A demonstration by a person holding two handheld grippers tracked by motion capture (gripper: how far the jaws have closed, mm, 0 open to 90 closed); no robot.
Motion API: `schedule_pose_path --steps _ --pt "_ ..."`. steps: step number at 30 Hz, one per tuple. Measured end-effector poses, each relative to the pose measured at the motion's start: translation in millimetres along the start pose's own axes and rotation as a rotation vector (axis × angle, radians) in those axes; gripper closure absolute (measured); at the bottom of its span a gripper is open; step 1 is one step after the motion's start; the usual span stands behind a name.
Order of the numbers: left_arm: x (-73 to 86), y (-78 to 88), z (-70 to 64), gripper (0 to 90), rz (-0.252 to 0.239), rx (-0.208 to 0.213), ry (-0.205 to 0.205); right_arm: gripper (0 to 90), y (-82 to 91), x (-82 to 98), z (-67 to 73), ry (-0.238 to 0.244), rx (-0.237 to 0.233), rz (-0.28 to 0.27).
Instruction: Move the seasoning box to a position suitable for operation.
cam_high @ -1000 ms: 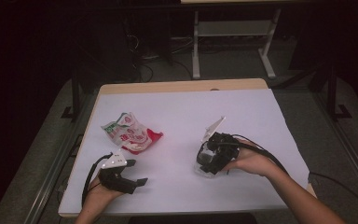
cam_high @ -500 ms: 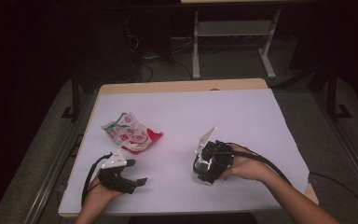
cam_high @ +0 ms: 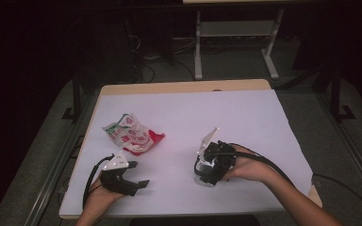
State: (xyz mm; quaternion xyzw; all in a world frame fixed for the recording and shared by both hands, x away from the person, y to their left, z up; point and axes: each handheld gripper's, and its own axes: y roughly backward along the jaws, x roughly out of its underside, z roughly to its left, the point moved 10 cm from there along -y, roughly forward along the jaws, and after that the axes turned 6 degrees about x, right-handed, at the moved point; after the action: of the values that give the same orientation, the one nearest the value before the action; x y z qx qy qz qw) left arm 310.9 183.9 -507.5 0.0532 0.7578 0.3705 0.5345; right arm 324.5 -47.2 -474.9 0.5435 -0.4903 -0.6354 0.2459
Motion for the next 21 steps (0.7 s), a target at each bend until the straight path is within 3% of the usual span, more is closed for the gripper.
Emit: schedule_pose_path --steps 10,16,21 --pt "-0.1 -0.1 0.1 13.4 0.001 0.0 -0.001 8.7 29.5 -0.7 -5.2 -0.03 -0.01 -0.086" --pt "-0.3 -0.1 -0.9 13.3 0.001 0.0 0.003 8.7 44.4 4.8 -6.5 -0.037 0.0 -0.108" --pt "0.0 0.1 -0.2 13.4 0.001 -0.002 0.003 8.7 56.4 11.4 -9.1 -0.074 0.012 -0.152"
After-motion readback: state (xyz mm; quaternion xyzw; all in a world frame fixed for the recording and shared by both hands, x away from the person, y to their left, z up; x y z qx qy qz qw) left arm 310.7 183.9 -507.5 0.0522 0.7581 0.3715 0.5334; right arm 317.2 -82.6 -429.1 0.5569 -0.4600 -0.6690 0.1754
